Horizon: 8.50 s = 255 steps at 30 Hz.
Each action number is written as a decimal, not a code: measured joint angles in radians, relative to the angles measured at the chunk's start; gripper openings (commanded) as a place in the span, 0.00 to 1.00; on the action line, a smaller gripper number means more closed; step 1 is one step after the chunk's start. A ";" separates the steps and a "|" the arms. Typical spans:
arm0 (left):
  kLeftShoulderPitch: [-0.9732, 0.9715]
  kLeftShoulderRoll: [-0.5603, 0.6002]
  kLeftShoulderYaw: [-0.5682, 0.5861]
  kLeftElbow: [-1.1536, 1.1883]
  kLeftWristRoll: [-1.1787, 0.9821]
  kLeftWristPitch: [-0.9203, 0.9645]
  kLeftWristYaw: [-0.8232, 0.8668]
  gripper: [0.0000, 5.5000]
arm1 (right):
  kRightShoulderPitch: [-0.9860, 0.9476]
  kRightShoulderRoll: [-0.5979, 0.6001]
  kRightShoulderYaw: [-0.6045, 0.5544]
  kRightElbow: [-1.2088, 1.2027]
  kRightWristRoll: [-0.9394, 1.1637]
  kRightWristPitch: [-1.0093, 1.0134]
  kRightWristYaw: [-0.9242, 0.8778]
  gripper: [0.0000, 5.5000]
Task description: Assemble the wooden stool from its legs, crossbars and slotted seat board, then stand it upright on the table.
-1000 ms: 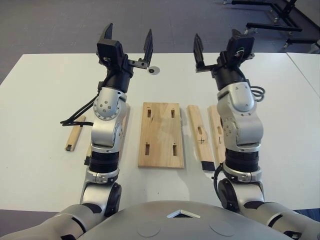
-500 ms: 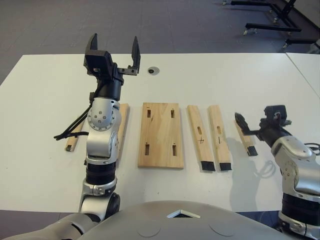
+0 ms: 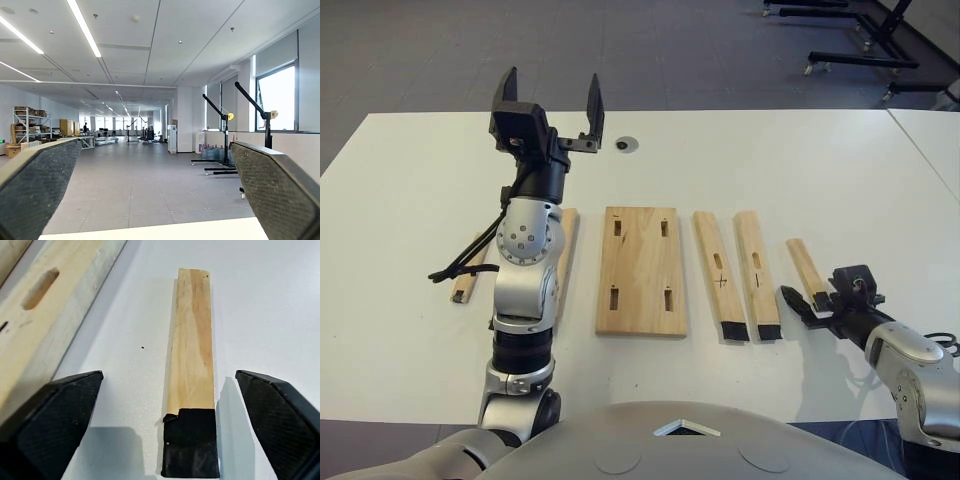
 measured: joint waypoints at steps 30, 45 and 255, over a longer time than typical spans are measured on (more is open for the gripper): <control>-0.007 0.008 0.003 0.000 -0.005 0.024 -0.008 0.98 | -0.143 0.121 0.074 0.040 -0.051 -0.016 -0.268 0.24; -0.107 -0.030 0.092 -0.049 -0.953 0.476 -0.313 0.98 | -0.552 0.100 0.478 -0.280 -0.006 -0.401 0.059 0.23; 0.518 0.222 0.285 -0.084 -0.299 0.062 -0.204 0.07 | -0.388 0.147 0.225 -0.331 0.212 -0.231 -0.236 0.71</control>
